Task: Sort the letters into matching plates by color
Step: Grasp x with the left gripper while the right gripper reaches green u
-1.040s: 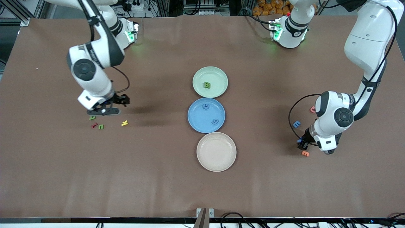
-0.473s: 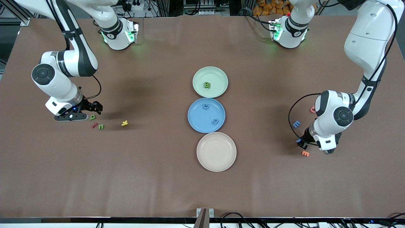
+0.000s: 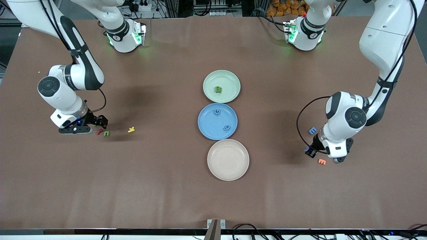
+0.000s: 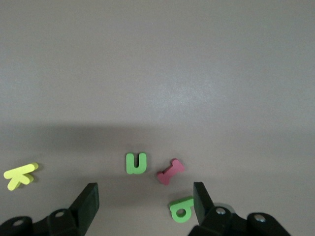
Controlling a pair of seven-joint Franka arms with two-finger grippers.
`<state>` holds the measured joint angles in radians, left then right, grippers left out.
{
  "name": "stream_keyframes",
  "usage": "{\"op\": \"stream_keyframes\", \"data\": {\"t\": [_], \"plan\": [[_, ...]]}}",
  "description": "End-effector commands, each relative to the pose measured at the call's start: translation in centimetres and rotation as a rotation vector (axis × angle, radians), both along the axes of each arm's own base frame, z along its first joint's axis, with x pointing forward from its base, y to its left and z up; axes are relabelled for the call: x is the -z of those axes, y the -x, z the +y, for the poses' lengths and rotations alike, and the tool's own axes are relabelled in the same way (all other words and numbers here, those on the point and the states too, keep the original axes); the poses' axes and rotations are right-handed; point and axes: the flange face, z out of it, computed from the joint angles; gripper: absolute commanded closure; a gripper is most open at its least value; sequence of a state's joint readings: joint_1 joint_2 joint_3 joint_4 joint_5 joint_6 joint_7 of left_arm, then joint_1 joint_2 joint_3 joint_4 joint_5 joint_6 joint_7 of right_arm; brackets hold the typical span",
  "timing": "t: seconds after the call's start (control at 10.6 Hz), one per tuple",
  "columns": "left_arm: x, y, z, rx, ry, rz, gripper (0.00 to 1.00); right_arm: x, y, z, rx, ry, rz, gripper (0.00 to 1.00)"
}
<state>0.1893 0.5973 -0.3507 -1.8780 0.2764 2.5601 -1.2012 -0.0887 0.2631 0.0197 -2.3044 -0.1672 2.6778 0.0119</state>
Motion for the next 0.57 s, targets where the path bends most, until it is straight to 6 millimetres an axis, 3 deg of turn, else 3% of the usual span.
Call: {"op": "stream_keyframes", "data": {"t": [0.0, 0.19, 0.47], "plan": [[-0.8, 1.2, -4.6, 0.070, -0.007, -0.009, 1.00, 1.8, -1.8, -0.4, 0.020, -0.031, -0.026, 0.20], [-1.3, 2.5, -9.9, 0.119, 0.003, -0.013, 1.00, 2.7, -2.9, -0.4, 0.053, -0.053, -0.028, 0.25], [-1.8, 5.9, -19.9, 0.152, 0.028, -0.016, 1.00, 3.9, -3.7, -0.3, 0.092, -0.081, -0.022, 0.30]]}}
